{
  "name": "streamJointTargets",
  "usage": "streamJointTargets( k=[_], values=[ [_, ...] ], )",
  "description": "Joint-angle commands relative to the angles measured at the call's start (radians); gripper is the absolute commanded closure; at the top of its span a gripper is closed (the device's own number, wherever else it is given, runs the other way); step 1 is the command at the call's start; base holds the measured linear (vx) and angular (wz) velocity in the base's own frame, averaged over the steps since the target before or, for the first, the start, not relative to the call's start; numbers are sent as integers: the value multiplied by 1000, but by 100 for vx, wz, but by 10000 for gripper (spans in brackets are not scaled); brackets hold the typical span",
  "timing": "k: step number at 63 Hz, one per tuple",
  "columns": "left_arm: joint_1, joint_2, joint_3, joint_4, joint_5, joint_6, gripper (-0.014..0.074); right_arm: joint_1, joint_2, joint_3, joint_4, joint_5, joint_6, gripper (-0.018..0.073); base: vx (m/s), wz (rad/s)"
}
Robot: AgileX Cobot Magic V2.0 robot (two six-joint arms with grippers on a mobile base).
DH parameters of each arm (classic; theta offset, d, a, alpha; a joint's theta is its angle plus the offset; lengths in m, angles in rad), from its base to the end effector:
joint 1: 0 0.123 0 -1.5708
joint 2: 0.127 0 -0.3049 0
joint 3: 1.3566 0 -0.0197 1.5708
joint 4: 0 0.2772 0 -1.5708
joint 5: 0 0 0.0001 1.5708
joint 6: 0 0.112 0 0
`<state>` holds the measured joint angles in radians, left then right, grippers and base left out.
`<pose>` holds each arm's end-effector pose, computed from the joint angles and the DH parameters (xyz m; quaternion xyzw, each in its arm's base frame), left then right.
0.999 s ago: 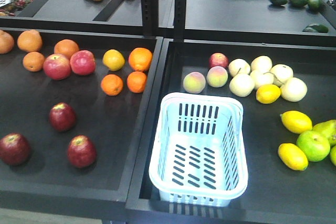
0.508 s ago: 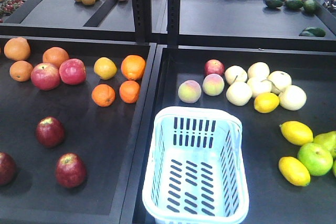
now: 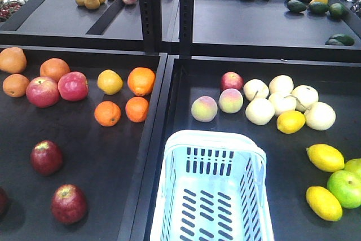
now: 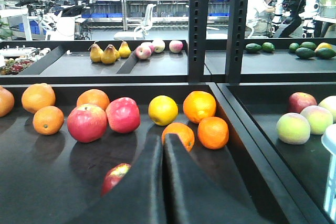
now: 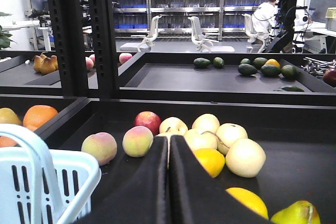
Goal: Pick three apples into basket with both arms
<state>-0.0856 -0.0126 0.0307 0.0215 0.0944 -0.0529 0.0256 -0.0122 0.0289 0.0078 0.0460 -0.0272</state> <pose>0.0839 -0.0070 0.1937 0.0187 0.7157 -0.0401 0.6970 0.0842 0.0022 0.1997 -0.0158 0.6982 0.0023 0.7157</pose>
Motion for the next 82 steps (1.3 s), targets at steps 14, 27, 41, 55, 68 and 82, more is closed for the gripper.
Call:
streamJointTargets(
  k=[14,27,41,55,68,82],
  values=[
    [-1,-1,-5,-9,-77,-6,603,-3,-1,11,-8,-78,1,568,5,-3],
    [-1,-1,-5,-9,-77,-6,603,-3,-1,11,-8,-77,1,568,1,-4],
    [-1,-1,-5,-9,-77,-6,603,-3,-1,11,-8,-77,1,568,0,-3],
    [-1,-1,-5,-9,-77,-6,603,-3,-1,11,-8,-77,1,568,1,-5],
    [-1,-1,-5,-9,-77,-6,603,-3,-1,11,-8,-77,1,568,1,-3],
    [-1,-1,-5,-9,-77,-6,603,-3,-1,11,-8,-77,1,568,0,-1]
  ],
)
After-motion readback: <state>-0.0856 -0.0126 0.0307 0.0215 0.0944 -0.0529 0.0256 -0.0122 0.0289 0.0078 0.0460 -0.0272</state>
